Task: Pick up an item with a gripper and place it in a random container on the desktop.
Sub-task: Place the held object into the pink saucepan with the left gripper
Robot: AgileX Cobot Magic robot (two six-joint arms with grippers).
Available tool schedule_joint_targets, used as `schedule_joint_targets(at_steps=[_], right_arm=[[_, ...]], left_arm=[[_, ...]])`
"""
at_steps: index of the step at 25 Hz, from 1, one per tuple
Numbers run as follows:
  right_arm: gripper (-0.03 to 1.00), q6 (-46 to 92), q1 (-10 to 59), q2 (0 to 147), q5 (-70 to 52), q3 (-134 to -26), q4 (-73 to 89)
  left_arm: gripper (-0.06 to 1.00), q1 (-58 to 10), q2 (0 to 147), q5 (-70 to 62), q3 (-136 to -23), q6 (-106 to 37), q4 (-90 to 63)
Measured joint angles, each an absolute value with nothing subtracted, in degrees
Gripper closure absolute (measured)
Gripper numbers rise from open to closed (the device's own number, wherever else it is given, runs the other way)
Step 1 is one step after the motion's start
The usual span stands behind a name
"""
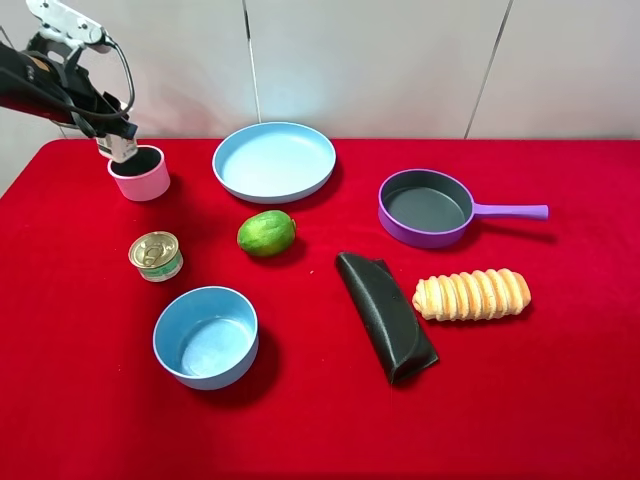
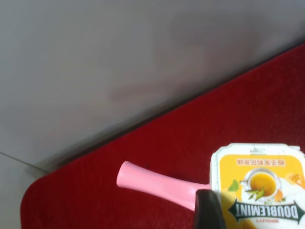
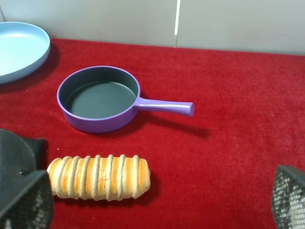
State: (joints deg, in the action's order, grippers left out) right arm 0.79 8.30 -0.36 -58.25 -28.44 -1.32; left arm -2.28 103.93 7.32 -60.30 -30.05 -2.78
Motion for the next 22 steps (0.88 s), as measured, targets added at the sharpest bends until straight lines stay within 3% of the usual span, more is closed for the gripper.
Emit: schedule_joint_targets(at_steps=[22], right_arm=[[0.27, 0.79, 8.30, -0.36, -58.25, -28.44, -1.32]], left_arm=[[0.48, -3.82, 107.96, 10.03, -59.66, -29.99, -2.94]])
